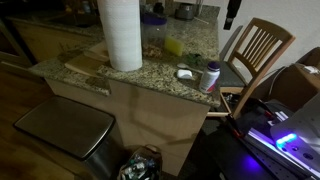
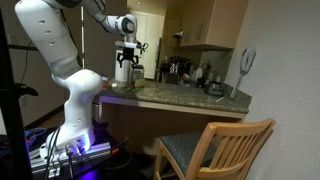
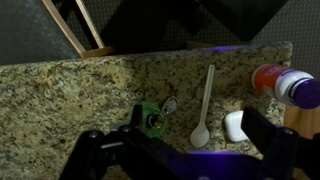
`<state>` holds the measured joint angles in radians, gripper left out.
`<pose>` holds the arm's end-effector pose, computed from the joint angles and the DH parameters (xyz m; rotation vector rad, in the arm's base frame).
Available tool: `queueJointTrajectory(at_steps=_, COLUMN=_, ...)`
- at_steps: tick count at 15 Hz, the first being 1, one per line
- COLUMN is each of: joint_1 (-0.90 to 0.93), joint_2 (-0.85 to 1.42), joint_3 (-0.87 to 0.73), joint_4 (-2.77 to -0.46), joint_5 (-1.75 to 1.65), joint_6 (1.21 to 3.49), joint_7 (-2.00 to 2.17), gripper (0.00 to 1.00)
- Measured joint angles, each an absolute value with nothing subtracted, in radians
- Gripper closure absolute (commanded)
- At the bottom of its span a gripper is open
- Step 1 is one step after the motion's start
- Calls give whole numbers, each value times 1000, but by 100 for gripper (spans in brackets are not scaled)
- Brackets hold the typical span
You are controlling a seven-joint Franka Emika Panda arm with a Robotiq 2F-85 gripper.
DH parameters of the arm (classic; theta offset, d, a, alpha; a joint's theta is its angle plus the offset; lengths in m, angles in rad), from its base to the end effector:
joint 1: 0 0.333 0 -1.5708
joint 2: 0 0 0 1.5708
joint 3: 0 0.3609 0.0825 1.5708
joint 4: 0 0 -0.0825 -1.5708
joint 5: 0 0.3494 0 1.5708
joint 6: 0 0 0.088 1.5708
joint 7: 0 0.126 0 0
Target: Move the keys backwards
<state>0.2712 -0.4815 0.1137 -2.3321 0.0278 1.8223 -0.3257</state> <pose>0.3206 0.1400 0.5441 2.9315 1.0529 -0.0470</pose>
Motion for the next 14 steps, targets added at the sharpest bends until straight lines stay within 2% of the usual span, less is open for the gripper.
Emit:
queueJointTrajectory(at_steps=5, joint_1=268, joint_2=-474, joint_3=113, joint_4=-2337, joint_5=28, joint_6=1841, joint_7=-303, gripper=0)
queueJointTrajectory(at_steps=10, joint_1=261, joint_2=-381, joint_3=115, joint_4=-2403, joint_5=27, joint_6=2071, joint_7=-203, gripper=0)
queueJointTrajectory(at_steps=14, joint_1=250, joint_2=-333, joint_3=116, joint_4=-2425, joint_5=24, joint_6=2124, joint_7=-161, gripper=0)
